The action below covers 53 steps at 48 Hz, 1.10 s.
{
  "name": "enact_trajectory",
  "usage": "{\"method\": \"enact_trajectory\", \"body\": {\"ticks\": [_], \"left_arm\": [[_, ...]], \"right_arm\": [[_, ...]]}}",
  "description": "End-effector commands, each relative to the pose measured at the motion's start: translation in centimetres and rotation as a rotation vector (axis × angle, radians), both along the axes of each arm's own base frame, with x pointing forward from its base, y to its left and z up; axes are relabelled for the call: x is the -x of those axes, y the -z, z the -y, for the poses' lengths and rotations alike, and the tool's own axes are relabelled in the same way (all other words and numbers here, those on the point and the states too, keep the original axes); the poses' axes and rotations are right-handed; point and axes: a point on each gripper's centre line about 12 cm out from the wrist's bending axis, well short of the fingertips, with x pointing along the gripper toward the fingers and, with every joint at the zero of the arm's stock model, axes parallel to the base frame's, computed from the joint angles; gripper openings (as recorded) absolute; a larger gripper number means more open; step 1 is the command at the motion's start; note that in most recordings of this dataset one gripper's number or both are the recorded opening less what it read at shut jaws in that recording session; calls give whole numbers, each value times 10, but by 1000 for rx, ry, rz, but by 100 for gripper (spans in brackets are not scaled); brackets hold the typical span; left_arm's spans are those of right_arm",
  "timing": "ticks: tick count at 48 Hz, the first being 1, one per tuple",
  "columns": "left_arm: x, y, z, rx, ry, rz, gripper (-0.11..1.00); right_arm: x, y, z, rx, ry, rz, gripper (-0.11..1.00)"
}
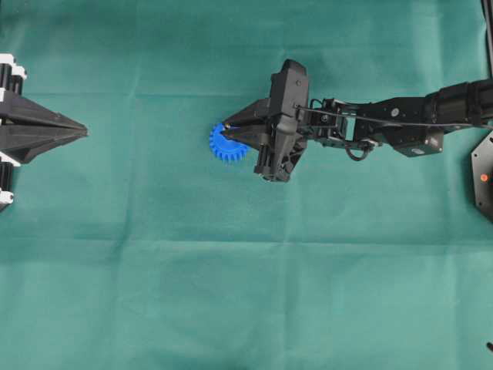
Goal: Insert the shaft placed at a random location into the center hole of the small gear at another random location.
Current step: 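Align the shaft over the gear's center hole and press it down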
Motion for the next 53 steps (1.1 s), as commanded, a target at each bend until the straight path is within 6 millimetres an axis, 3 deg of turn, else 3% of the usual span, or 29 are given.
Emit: {"method": "enact_trajectory", "body": {"ticks": [1,21,53], "left_arm": [[-3,-8,0,-4,2,18,0],[-2,-9,0,-4,2,20,0],[-2,-9,0,-3,2,20,0]], "right_arm": [[-6,-11,0,9,0,43,13],[-6,1,1,0,7,17,13],[-5,2,1,-3,8,9,14]]}}
